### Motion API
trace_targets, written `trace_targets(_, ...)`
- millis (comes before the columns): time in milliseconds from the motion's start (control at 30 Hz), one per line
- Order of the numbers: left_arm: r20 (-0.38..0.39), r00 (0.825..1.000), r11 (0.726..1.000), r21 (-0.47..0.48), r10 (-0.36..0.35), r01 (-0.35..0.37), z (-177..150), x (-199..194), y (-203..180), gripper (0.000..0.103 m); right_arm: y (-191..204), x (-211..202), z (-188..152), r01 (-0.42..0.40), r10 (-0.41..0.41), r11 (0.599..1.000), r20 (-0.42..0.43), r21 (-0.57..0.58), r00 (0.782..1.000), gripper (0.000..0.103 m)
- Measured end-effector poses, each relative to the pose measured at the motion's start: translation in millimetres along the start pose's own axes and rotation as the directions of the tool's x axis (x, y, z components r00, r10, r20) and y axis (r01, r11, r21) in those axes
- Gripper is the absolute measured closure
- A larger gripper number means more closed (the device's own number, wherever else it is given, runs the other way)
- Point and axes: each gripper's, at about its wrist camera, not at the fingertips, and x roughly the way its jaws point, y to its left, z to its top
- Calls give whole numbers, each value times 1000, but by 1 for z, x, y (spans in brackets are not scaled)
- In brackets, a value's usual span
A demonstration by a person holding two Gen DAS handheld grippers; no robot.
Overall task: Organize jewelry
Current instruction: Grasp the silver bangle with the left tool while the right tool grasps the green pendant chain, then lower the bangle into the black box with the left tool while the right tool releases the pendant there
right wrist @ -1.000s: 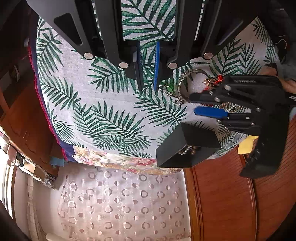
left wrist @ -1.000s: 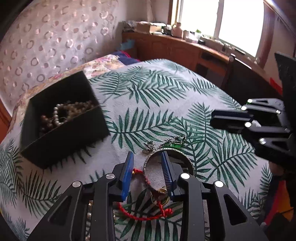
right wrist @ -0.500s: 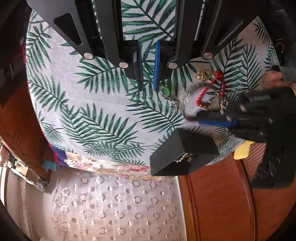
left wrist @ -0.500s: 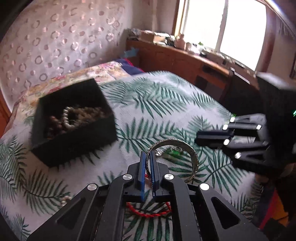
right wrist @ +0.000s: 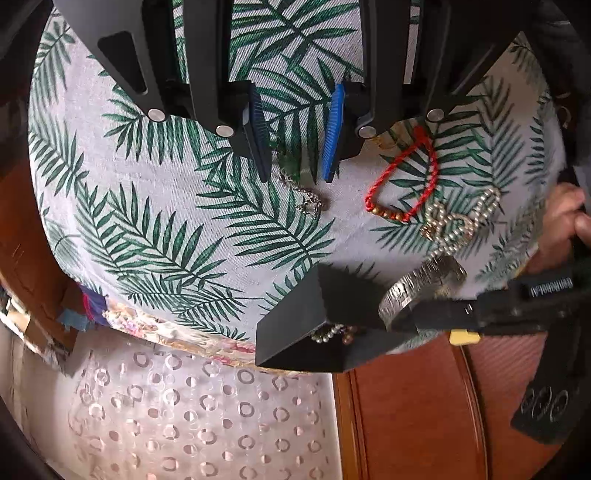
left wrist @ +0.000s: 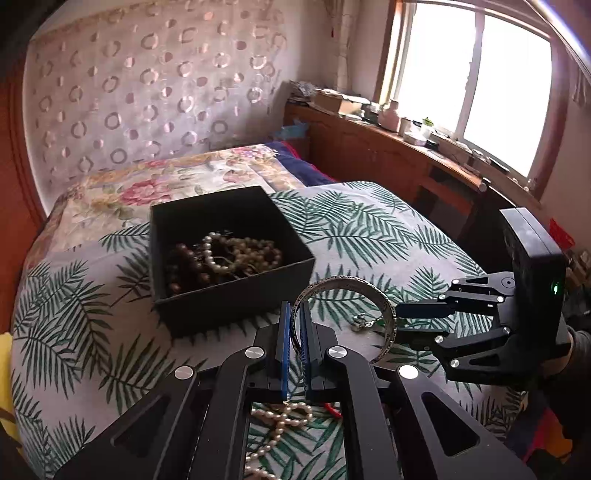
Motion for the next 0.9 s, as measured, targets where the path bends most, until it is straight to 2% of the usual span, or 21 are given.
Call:
trace_targets(67,5,1000,1000,-7,10,-10,-1,-1,3,99,1,2,1,19,-20,1000,-7,-18,1000,76)
trace_targets(133,11,1000,1000,-14,19,-19,-1,-2,7,99,3,3,3,52,-53,997,-14,-52,999,95)
trace_targets(167,16,1000,1000,-16,24,-24,0,-3,8,99,2,3,3,47,-47,997,-15,-54,999,96)
trace_targets(467,54,996,997,-49,64,-62,14,-7,29,99,-12,-20,26,14,-10,999,90,-35,996,96)
trace_targets(700,63,992,992,-72,112,-108,34,5,52,99,-15,-48,67,-7,18,998,187,-56,982,96)
trace_targets(900,46,989,987,-81,139,-135,45,24,66,98,-17,-45,106,-33,49,997,229,-75,972,96)
